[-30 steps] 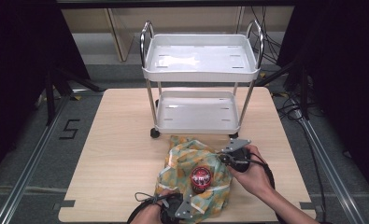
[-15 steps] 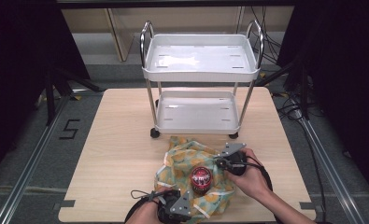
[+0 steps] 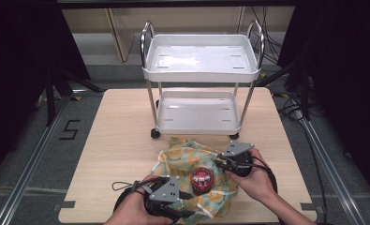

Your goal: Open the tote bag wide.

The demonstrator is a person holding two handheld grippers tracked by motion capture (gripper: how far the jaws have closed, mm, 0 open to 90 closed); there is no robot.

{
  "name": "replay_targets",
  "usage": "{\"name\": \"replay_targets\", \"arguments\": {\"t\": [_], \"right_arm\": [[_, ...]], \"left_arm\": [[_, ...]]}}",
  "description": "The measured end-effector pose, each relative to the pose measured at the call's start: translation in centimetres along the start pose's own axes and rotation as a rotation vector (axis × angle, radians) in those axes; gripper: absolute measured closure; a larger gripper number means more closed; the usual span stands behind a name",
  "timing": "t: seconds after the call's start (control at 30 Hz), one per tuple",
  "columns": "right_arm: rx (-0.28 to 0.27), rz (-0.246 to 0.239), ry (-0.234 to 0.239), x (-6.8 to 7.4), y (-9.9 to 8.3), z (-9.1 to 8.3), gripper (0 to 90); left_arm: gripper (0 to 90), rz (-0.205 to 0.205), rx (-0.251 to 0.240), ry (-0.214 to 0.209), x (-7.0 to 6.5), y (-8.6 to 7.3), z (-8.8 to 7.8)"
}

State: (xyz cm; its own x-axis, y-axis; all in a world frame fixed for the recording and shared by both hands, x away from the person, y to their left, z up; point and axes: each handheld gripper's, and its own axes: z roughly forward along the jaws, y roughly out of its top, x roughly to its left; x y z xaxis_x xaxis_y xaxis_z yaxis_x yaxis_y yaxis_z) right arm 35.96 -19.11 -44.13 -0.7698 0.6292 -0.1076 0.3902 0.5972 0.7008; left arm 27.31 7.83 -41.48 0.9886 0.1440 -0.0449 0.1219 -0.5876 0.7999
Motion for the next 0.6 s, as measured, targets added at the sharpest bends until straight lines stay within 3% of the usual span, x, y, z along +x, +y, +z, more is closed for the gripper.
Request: {"name": "replay_targets", "arguments": {"t": [0.17,0.2,0.23,0.27,0.3,0.33,0.4,0.43,0.47,0.5,0.6], "right_arm": [[-0.047,0.0,0.004,0.0,0.3,-1.1,68.6],[-0.064,0.002,0.021,0.0,0.4,-1.7,68.4],[-0.071,0.01,0.028,0.2,0.4,-1.9,68.7],[-0.077,-0.008,0.038,0.2,0.5,-2.2,69.8],[-0.081,-0.014,0.048,0.4,0.5,-2.6,71.5],[-0.082,-0.013,0.069,0.7,0.5,-3.0,74.9],[-0.071,-0.022,0.099,1.2,0.5,-3.5,81.7],[-0.071,-0.022,0.099,1.2,0.5,-3.5,81.7],[-0.061,-0.02,0.139,1.9,0.4,-4.0,86.8],[-0.06,-0.018,0.164,2.3,0.4,-4.3,87.9],[-0.059,-0.038,0.223,3.5,-0.2,-4.9,88.2]], "left_arm": [[49.7,-0.028,-0.05,0.036,0.8,0.4,-0.9],[50.4,-0.048,-0.06,0.066,1.3,0.4,-1.1],[51.8,-0.084,-0.076,0.14,2.0,0.4,-1.2],[53.5,-0.101,-0.075,0.186,2.5,0.4,-1.3],[55.6,-0.101,-0.075,0.186,2.5,0.4,-1.3],[57.6,-0.121,-0.055,0.269,3.5,0.2,-1.4],[62.5,-0.157,-0.048,0.348,4.4,0.0,-1.4],[65.0,-0.157,-0.048,0.348,4.4,0.0,-1.4],[67.1,-0.186,-0.042,0.381,5.2,-0.3,-1.3],[68.7,-0.208,-0.047,0.385,5.5,-0.5,-1.1],[71.6,-0.239,-0.01,0.428,6.1,-1.1,-0.8]]}}
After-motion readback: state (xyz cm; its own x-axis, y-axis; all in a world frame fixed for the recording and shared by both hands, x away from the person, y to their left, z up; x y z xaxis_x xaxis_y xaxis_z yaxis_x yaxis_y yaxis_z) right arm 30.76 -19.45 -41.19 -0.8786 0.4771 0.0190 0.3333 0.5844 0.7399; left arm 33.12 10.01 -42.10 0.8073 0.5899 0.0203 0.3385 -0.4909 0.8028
